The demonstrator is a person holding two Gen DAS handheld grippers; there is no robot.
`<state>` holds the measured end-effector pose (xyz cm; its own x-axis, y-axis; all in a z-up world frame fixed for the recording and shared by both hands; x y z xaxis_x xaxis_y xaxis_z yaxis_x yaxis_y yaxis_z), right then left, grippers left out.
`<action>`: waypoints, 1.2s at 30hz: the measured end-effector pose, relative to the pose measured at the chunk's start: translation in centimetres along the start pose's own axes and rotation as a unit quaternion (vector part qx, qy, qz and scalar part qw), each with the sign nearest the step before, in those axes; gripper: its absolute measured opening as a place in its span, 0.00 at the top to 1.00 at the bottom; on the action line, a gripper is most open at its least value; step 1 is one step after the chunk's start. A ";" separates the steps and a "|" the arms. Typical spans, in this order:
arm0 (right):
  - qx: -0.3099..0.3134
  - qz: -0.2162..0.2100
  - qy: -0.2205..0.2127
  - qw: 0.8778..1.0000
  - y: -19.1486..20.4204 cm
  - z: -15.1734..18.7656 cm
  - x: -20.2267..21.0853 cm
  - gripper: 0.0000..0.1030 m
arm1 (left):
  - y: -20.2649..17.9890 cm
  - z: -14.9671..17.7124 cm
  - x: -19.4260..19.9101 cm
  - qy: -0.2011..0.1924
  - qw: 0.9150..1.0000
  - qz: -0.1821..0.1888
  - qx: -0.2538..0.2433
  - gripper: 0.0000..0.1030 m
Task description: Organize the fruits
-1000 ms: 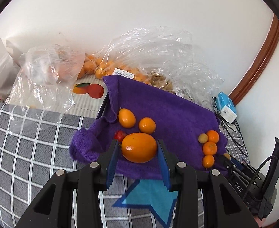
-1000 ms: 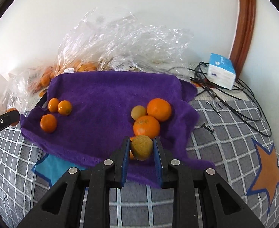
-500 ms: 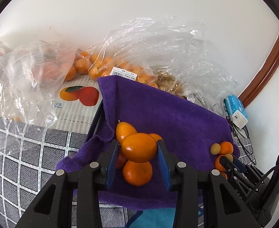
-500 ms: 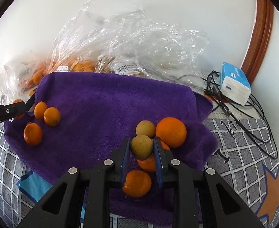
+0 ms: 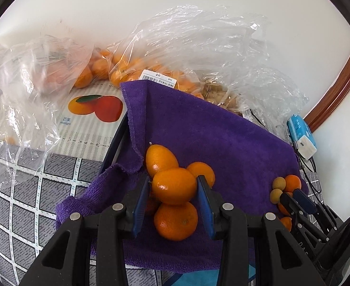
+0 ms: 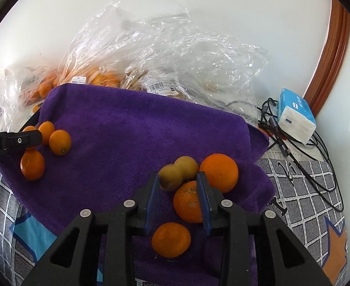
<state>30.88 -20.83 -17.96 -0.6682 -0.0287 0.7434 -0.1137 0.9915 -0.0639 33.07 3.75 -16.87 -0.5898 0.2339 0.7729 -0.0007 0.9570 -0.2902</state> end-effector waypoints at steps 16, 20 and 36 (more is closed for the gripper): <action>-0.032 -0.020 -0.014 0.999 -0.9 0.2 4.1 0.52 | -1.8 0.3 5.0 -0.034 0.999 0.006 -0.031 0.34; -0.047 -0.031 -0.019 0.998 -1.2 0.5 7.0 0.47 | -2.2 1.4 7.8 -0.047 0.998 -0.002 -0.031 0.31; -0.098 -0.041 -0.040 0.994 -4.2 5.9 18.8 0.23 | -4.6 8.4 20.8 -0.131 0.989 -0.041 -0.060 0.12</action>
<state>14.41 -26.28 -7.66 -0.7193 -0.1129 0.6854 -0.0307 0.9909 0.1310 13.97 2.74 -4.18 -0.7810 0.1178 0.6133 0.0301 0.9880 -0.1515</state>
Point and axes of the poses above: each gripper's, at about its wrist camera, not at the fingertips, and x roughly against the way its jaws point, y to its left, z to its underside, the point moved 3 cm from there along -x, roughly the way its jaws point, and after that the axes turned 1 degree about y, right-handed, at the moved point
